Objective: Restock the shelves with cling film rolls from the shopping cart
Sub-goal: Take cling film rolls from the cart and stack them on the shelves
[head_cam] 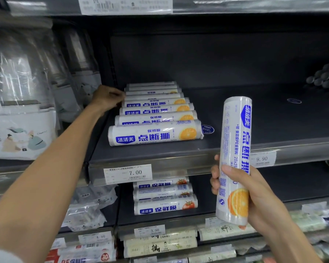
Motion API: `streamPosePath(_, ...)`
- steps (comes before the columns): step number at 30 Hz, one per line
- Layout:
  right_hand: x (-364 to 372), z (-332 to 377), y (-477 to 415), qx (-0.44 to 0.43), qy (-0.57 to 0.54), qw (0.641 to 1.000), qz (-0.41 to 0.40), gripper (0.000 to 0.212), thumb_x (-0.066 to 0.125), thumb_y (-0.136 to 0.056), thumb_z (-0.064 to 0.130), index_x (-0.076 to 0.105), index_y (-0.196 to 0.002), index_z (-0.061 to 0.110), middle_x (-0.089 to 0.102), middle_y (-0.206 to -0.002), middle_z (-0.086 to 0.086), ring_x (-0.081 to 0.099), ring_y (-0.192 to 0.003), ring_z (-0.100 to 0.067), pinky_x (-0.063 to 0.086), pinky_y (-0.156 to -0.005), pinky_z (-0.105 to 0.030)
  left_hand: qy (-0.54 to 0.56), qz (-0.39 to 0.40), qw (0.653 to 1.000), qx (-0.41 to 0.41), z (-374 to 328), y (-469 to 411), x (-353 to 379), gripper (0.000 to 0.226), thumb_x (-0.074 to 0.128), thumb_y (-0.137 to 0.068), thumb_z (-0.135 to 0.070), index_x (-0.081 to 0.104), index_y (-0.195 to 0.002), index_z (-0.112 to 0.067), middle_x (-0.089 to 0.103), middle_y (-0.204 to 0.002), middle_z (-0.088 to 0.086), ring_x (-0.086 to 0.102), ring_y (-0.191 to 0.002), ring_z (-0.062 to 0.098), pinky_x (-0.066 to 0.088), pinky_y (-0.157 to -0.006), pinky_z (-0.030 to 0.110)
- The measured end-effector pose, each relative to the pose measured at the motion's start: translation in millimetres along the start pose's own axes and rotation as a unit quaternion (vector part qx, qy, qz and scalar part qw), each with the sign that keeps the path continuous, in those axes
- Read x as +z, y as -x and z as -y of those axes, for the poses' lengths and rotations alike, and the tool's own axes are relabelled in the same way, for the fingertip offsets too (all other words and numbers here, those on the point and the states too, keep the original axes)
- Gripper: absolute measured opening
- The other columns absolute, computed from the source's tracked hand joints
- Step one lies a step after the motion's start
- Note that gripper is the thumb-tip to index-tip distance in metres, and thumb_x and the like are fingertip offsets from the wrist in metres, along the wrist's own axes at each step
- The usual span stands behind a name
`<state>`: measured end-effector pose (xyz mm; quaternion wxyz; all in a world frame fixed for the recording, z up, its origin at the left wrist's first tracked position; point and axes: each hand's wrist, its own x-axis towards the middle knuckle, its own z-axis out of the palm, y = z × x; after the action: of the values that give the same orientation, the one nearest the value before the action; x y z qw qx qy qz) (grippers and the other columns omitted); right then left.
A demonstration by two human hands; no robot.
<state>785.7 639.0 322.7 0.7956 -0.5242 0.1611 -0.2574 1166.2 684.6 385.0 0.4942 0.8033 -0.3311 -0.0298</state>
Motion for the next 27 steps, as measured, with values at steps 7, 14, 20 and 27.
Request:
streamPosePath(7, -5.1, 1.1, -0.8, -0.013, 0.0, 1.0, -0.016, 0.065, 0.091, -0.042, 0.039, 0.066, -0.095, 0.012, 0.06, -0.077, -0.011, 0.056, -0.061, -0.02, 0.051, -0.057, -0.027, 0.037, 0.036, 0.997, -0.06, 1.3, -16.4, -3.7, 0.036, 0.07, -0.079, 0.003, 0.063, -0.115, 0.002, 0.064, -0.115, 0.019, 0.062, -0.094, 0.018, 0.048, -0.088, 0.027)
streamPosePath(14, -10.0, 1.1, -4.0, -0.02, 0.008, 1.0, -0.023, 0.06, 0.091, -0.042, 0.04, 0.068, -0.092, 0.014, 0.059, -0.076, -0.011, 0.056, -0.06, -0.02, 0.051, -0.058, -0.027, 0.028, -0.001, 0.999, -0.034, 7.3, -25.0, 13.3, 0.04, 0.07, -0.081, -0.002, 0.06, -0.118, 0.005, 0.063, -0.113, 0.02, 0.06, -0.062, 0.002, 0.048, -0.055, 0.005)
streamPosePath(20, -10.8, 3.6, -4.0, -0.024, 0.016, 0.999, -0.024, 0.057, 0.09, -0.044, 0.038, 0.067, -0.092, 0.014, 0.06, -0.077, -0.011, 0.056, -0.06, -0.02, 0.051, -0.058, -0.027, 0.035, -0.003, 0.999, -0.038, 9.7, -28.6, 14.8, 0.04, 0.075, -0.078, -0.01, 0.064, -0.114, 0.001, 0.064, -0.116, 0.019, 0.06, -0.1, 0.02, 0.047, -0.094, 0.028)
streamPosePath(27, -14.4, 2.9, -2.5, -0.023, 0.018, 0.999, -0.042, 0.073, 0.092, -0.041, 0.041, 0.064, -0.102, 0.011, 0.06, -0.077, -0.013, 0.057, -0.06, -0.021, 0.051, -0.057, -0.027, 0.051, 0.025, 0.997, -0.047, 12.2, -29.1, 9.8, 0.035, 0.066, -0.085, -0.004, 0.059, -0.118, 0.005, 0.061, -0.115, 0.02, 0.058, -0.074, 0.009, 0.052, -0.055, 0.01)
